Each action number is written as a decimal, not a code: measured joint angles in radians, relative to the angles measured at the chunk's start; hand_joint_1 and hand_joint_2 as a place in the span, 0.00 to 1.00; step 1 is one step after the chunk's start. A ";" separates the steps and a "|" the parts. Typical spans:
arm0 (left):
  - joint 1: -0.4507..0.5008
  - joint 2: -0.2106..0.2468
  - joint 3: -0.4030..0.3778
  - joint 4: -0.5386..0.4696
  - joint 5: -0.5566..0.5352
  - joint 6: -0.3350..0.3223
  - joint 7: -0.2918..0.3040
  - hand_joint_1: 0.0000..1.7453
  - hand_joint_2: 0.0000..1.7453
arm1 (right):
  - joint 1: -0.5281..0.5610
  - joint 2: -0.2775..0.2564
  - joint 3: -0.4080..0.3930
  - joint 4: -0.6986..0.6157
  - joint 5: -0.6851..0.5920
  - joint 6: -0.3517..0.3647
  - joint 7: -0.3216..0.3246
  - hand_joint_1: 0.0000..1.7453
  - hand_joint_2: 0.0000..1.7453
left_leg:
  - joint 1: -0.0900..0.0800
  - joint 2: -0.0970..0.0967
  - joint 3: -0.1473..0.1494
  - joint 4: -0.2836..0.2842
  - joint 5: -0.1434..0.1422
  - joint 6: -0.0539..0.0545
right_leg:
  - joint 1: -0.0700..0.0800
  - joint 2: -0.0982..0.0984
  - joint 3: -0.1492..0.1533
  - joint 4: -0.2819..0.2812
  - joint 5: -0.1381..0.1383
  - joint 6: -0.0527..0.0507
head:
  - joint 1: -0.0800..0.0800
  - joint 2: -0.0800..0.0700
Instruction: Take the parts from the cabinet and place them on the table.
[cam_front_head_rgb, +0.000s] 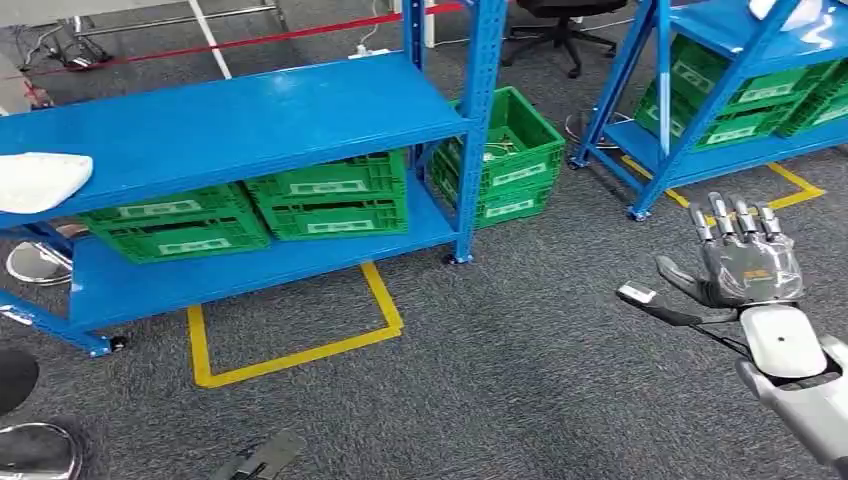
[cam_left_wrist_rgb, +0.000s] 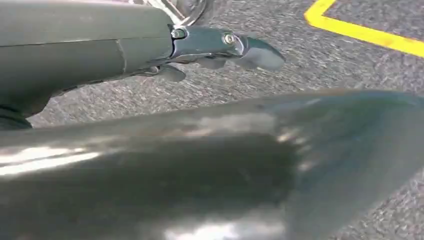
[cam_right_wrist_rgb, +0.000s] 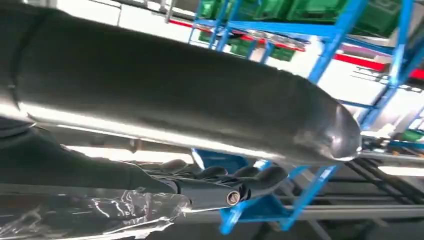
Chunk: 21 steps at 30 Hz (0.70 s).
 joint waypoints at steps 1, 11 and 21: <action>0.002 0.001 0.000 0.000 0.000 0.000 0.000 0.00 0.00 | 0.000 0.001 0.001 0.000 0.000 0.000 0.000 0.00 0.00 | -0.002 -0.014 -0.002 0.000 -0.001 0.005 | 0.000 -0.013 0.004 -0.003 -0.001 0.004 | -0.002 0.000; 0.006 -0.001 0.003 0.000 0.000 0.000 0.000 0.00 0.00 | 0.014 0.001 -0.002 -0.001 0.000 0.000 0.000 0.00 0.00 | 0.016 -0.140 0.004 -0.008 0.010 0.028 | -0.016 0.107 -0.102 0.191 -0.050 0.035 | 0.011 0.000; 0.008 0.001 0.003 0.000 0.000 0.002 0.000 0.00 0.00 | 0.017 0.002 -0.005 -0.002 0.000 0.000 -0.001 0.00 0.00 | 0.016 -0.086 -0.085 0.134 -0.065 -0.028 | -0.026 0.122 -0.007 0.001 0.007 -0.006 | -0.002 0.000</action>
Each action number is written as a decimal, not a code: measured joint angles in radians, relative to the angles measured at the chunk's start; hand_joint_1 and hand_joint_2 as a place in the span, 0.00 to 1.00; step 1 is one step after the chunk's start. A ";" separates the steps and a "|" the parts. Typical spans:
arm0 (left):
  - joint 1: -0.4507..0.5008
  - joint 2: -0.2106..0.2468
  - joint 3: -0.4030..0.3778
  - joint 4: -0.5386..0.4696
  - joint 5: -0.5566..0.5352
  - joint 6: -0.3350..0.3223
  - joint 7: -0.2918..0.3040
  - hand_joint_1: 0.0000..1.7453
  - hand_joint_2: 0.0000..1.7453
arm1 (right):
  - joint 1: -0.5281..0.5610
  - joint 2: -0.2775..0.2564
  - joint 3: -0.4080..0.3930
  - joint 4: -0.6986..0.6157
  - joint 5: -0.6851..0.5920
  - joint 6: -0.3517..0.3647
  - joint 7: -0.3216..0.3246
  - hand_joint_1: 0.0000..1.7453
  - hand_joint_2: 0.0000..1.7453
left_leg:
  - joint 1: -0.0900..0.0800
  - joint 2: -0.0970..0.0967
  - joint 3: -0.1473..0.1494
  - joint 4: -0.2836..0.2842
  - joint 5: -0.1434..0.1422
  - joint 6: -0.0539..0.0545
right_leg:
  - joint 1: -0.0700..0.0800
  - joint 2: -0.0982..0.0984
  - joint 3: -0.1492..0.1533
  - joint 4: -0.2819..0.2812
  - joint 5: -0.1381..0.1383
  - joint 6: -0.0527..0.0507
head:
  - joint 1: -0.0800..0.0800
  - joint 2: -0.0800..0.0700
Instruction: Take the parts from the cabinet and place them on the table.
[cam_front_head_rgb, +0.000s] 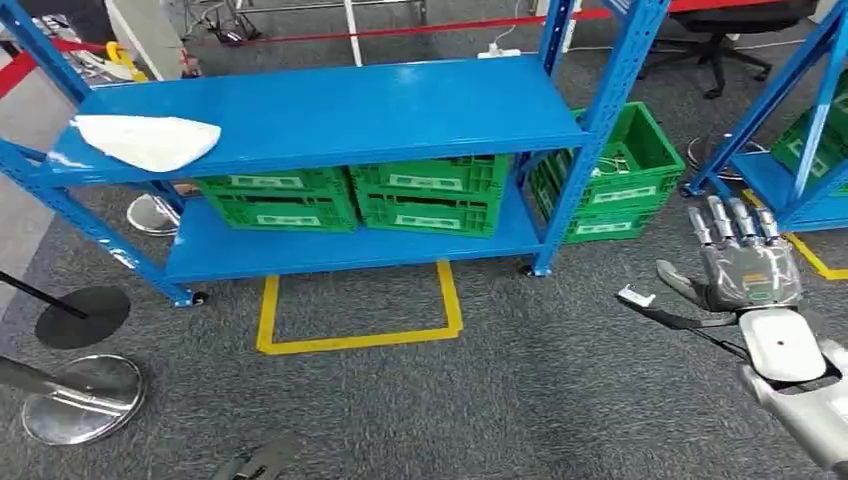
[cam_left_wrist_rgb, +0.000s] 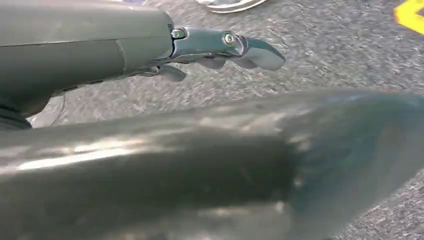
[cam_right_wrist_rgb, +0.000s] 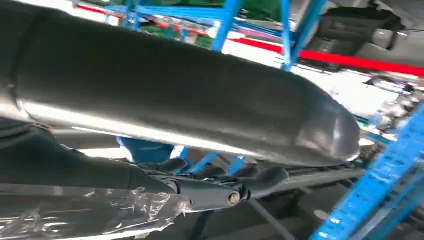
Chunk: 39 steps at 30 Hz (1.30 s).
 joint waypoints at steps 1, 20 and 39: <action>-0.001 0.000 0.000 0.000 0.000 0.005 0.000 0.00 0.00 | 0.002 0.000 -0.002 0.000 -0.002 0.000 -0.002 0.00 0.00 | 0.002 0.007 -0.040 0.084 -0.036 -0.001 | 0.001 -0.012 0.000 0.000 0.000 -0.001 | -0.002 0.000; -0.002 -0.002 0.004 0.000 -0.017 0.078 0.017 0.00 0.00 | 0.012 -0.002 -0.018 -0.007 -0.003 -0.005 -0.020 0.00 0.00 | 0.002 0.014 0.083 -0.135 0.070 0.026 | 0.013 -0.046 0.012 -0.022 0.008 0.024 | 0.002 0.000; -0.002 -0.003 0.005 0.000 -0.020 0.088 0.044 0.00 1.00 | 0.015 -0.002 -0.018 -0.007 -0.003 -0.004 -0.023 0.00 1.00 | 0.003 0.014 0.083 -0.135 0.075 0.027 | 0.014 -0.046 0.009 -0.019 0.009 0.028 | 0.001 0.000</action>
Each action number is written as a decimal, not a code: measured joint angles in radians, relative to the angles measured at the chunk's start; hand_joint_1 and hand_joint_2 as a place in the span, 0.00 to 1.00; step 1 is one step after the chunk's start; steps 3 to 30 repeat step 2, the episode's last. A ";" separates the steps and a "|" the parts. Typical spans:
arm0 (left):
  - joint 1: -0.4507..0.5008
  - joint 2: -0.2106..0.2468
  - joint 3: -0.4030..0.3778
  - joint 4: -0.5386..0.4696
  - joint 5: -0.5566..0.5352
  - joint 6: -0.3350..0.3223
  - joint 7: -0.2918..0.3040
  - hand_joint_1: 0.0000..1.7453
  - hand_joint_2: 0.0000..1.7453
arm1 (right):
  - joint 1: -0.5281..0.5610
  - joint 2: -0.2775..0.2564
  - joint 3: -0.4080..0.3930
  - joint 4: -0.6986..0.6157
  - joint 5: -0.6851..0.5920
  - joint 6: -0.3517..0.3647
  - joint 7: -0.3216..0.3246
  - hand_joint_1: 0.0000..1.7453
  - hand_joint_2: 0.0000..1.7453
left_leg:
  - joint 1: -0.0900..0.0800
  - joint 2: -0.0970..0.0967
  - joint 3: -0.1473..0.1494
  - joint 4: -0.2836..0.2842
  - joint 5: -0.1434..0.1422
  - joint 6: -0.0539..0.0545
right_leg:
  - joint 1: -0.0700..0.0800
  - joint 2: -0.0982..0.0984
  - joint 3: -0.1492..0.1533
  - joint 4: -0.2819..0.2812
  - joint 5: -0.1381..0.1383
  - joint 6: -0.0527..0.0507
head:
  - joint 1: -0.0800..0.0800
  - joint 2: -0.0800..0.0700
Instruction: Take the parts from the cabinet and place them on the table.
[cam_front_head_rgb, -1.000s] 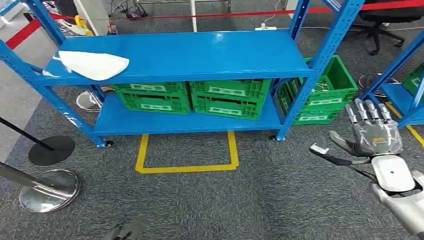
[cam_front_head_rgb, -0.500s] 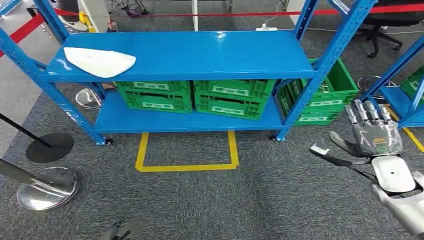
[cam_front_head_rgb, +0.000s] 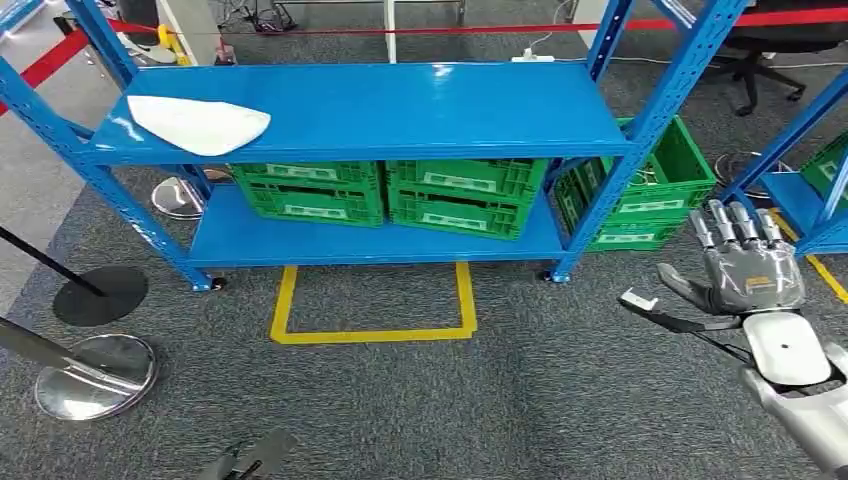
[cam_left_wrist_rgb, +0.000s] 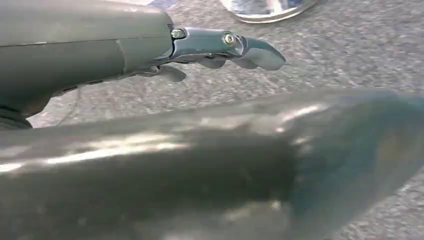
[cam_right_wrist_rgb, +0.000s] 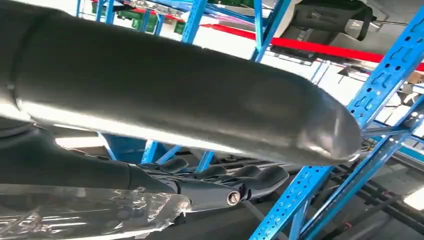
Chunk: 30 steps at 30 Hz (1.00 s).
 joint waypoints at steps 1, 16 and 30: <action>0.000 0.000 0.000 0.000 0.000 0.000 0.008 0.00 1.00 | 0.000 0.000 0.000 0.000 0.000 0.000 -0.004 0.00 1.00 | 0.000 0.000 0.000 0.000 0.000 0.000 | 0.000 0.000 0.000 0.000 0.000 0.000 | 0.000 0.000; -0.001 0.000 0.001 0.000 0.002 -0.001 0.015 0.00 1.00 | 0.000 0.000 0.001 0.000 0.000 0.000 -0.006 0.00 1.00 | 0.000 0.000 0.000 0.000 0.000 0.000 | 0.000 0.000 0.000 0.000 0.000 0.000 | 0.000 0.000; -0.001 0.000 0.001 0.000 0.002 -0.001 0.015 0.00 1.00 | 0.000 0.000 0.001 0.000 0.000 0.000 -0.006 0.00 1.00 | 0.000 0.000 0.000 0.000 0.000 0.000 | 0.000 0.000 0.000 0.000 0.000 0.000 | 0.000 0.000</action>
